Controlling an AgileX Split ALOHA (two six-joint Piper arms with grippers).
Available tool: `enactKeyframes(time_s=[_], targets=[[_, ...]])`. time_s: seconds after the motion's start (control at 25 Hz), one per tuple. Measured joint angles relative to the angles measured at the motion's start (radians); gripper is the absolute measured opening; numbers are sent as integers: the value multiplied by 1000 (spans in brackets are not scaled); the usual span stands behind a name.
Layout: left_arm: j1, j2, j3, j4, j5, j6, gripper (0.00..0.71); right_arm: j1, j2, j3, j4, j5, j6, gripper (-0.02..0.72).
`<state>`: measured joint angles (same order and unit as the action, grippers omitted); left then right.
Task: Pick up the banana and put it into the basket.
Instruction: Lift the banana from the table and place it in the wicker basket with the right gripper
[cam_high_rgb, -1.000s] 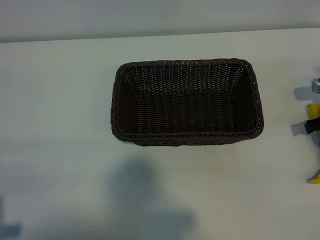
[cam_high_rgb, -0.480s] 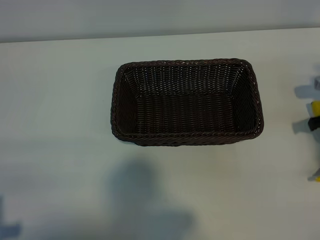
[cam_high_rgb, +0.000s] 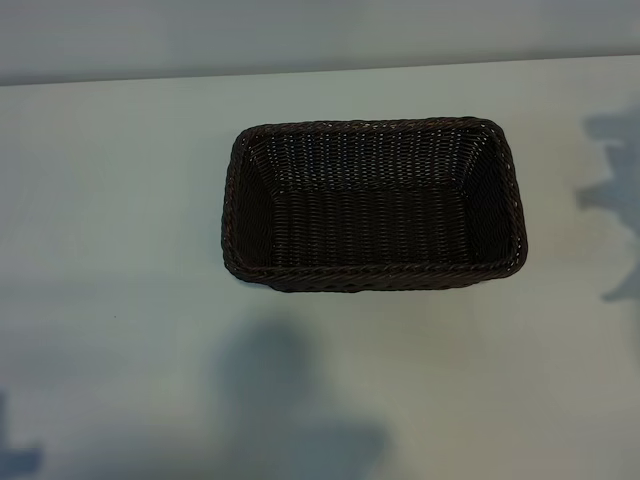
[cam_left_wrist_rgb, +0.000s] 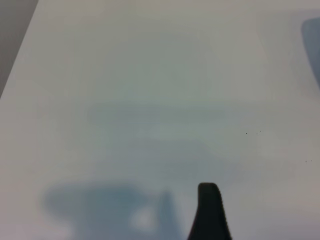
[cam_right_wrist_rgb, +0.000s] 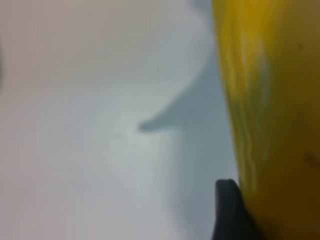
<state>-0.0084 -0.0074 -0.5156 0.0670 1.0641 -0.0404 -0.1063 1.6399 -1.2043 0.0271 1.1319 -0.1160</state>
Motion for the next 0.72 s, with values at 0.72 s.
enactKeyframes(time_s=[0.72], targets=[[0, 0, 0, 0, 0, -3, 560, 272, 135, -257, 39, 72, 4, 420]])
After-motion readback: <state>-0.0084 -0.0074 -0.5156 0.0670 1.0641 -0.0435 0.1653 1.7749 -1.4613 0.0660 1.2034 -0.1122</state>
